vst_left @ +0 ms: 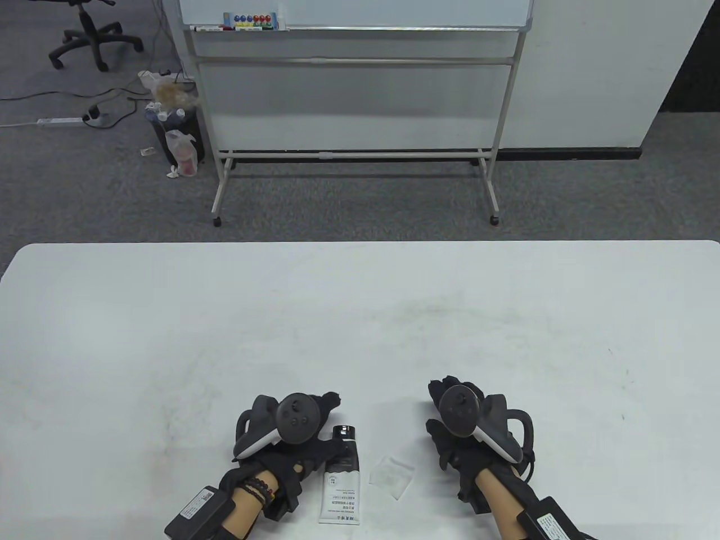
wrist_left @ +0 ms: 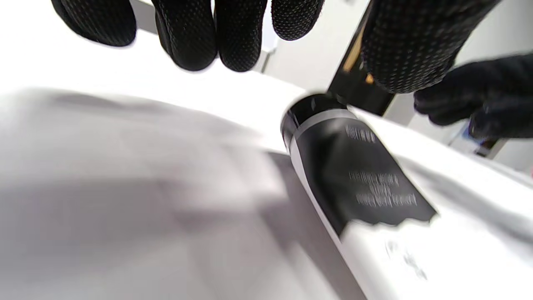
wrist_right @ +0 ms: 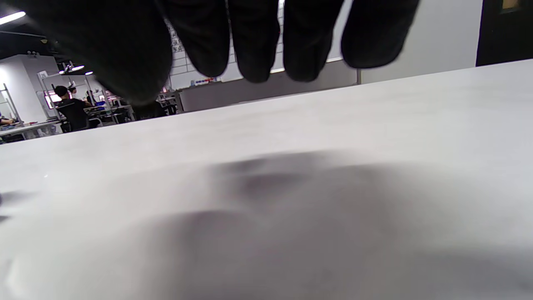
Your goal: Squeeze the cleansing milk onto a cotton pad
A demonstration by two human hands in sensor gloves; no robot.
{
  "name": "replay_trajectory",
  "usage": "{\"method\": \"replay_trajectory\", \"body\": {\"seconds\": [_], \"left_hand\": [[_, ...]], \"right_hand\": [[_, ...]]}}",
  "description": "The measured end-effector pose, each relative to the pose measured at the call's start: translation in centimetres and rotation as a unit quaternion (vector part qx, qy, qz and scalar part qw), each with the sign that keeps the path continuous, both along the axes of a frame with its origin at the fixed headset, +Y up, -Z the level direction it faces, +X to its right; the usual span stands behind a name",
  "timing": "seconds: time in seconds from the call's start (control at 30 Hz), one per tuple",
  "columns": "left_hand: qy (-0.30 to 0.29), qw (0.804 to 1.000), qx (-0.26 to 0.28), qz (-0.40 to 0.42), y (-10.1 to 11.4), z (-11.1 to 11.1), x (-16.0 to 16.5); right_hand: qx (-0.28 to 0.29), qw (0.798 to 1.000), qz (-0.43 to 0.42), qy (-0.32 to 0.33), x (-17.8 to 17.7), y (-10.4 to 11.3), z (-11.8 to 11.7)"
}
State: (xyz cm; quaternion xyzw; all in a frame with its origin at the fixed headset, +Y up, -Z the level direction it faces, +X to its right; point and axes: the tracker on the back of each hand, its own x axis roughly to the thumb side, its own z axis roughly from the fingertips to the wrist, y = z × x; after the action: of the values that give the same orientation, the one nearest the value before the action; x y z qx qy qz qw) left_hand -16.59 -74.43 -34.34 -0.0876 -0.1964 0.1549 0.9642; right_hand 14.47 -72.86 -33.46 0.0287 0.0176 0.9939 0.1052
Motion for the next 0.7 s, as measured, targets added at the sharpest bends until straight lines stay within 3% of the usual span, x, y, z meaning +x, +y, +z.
{"method": "replay_trajectory", "body": {"seconds": [0.1, 0.27, 0.7], "left_hand": [[0.003, 1.000, 0.030, 0.003, 0.7, -0.5, -1.9], [0.025, 0.999, 0.033, 0.006, 0.4, -1.2, -3.7], [0.031, 0.999, 0.036, -0.005, -0.4, -1.5, -4.2]], "right_hand": [[0.007, 1.000, 0.004, 0.000, 0.2, 0.1, -0.1], [0.017, 1.000, 0.004, 0.000, 0.5, 0.3, -0.2], [0.016, 1.000, 0.003, 0.011, 0.2, 0.0, 0.0]]}}
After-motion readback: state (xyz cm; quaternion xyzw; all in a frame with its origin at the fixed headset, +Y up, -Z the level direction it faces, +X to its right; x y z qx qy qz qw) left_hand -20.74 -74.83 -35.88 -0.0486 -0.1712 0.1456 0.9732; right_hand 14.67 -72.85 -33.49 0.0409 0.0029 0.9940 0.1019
